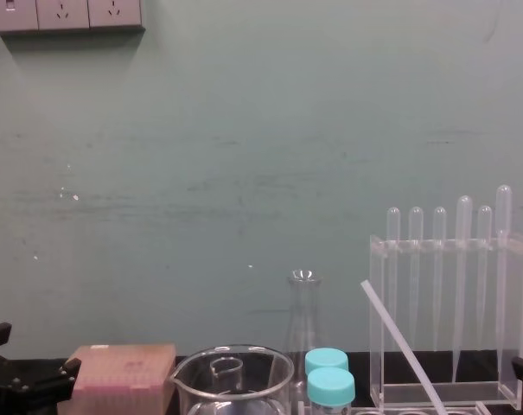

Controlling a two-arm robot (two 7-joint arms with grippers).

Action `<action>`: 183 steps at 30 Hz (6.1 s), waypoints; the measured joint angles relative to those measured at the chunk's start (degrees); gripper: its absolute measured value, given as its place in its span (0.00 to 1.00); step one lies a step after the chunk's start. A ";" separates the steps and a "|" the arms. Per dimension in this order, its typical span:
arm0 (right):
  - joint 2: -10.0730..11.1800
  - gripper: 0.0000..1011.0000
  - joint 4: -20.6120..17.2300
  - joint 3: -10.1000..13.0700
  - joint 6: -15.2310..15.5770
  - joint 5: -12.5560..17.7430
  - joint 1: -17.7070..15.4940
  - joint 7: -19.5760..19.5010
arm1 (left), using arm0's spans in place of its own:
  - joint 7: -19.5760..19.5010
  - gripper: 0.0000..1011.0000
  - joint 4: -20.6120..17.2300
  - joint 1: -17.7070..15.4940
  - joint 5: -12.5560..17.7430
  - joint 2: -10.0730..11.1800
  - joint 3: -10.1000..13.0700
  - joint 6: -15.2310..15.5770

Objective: Pick up the stirring rod with one hand, then place it down.

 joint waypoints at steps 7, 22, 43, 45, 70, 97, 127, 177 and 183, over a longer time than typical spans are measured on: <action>0.00 0.99 0.00 0.00 0.00 0.00 0.00 0.00 | 0.00 0.99 0.00 0.00 0.00 0.00 0.00 0.00; 0.00 0.99 0.00 0.00 0.00 0.00 0.00 0.00 | 0.00 0.99 0.00 0.00 0.00 0.00 0.00 0.00; 0.00 0.99 0.00 0.00 0.00 0.00 0.00 0.00 | 0.00 0.99 0.00 0.00 0.00 0.00 0.00 0.00; 0.00 0.99 0.00 0.00 0.00 0.00 0.00 0.00 | 0.00 0.99 0.00 0.00 0.00 0.00 0.00 0.00; 0.00 0.99 0.00 0.00 0.00 0.00 0.00 0.00 | 0.00 0.99 0.00 0.00 0.00 0.00 0.00 0.00; -6.66 0.99 0.91 2.71 -14.53 7.96 4.89 14.66 | 0.00 0.99 0.00 0.00 0.00 0.00 0.00 0.00; -11.22 0.99 9.36 -0.91 9.82 16.26 12.26 30.88 | 0.00 0.99 0.00 0.00 0.00 0.00 0.00 0.00; -11.17 0.26 9.15 -0.77 10.59 14.70 11.89 29.82 | 0.00 0.99 0.00 0.00 0.00 0.00 0.00 0.00; -11.17 0.08 9.13 -0.76 10.51 14.73 11.92 29.85 | 0.00 0.99 0.00 0.00 0.00 0.00 0.00 0.00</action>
